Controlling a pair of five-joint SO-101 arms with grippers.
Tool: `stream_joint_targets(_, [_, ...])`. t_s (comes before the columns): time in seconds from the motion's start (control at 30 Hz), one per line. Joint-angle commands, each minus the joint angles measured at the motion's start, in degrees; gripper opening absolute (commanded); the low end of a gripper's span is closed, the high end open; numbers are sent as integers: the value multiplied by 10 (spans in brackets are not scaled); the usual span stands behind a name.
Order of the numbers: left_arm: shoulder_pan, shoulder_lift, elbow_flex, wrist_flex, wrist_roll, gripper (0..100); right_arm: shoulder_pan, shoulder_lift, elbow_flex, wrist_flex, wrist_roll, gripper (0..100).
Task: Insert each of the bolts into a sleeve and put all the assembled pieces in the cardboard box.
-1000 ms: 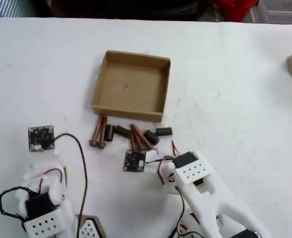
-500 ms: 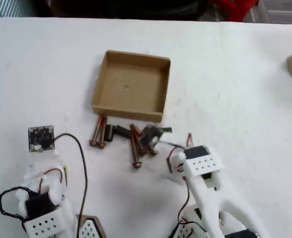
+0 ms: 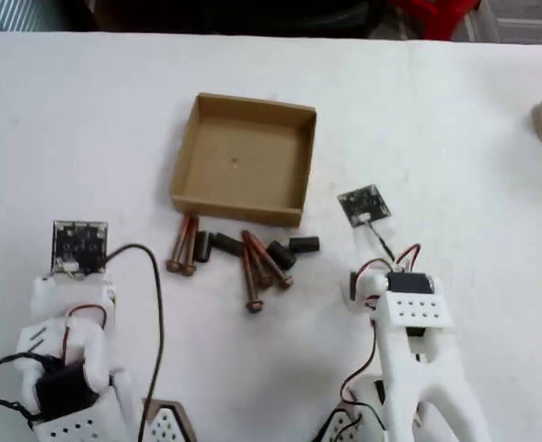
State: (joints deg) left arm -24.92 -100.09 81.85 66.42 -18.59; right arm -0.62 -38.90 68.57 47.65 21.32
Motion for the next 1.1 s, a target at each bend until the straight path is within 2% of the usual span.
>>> stream_joint_targets(0.0, [44, 196, -154, 2, 39, 102, 26, -10, -27, -14, -8, 17])
stream_joint_targets(0.17, [108, 488, -326, 24, 64, 102, 51, -10, -31, -18, -8, 17])
stream_joint_targets(0.33, [217, 640, -422, 42, 150, 102, 67, -9, -29, -24, -8, 17])
stream_joint_targets(0.5, [360, 662, -440, 40, 164, 102, 81, -9, -19, -22, -7, 17])
stream_joint_targets(0.63, [451, 666, -419, -4, 157, 102, 80, -9, -14, -21, -4, 17])
stream_joint_targets(0.73, [486, 667, -366, -87, 118, 103, 79, -9, -14, -22, -3, 17])
stream_joint_targets(0.83, [504, 667, -296, -173, 113, 108, 79, -9, -14, -22, -3, 17])
stream_joint_targets(1.0, [505, 667, -264, -189, 116, 204, 78, -9, -9, -26, -3, 17])
stream_joint_targets(1.07, [505, 667, -263, -192, 117, 201, 78, -9, -9, -26, -3, 17])
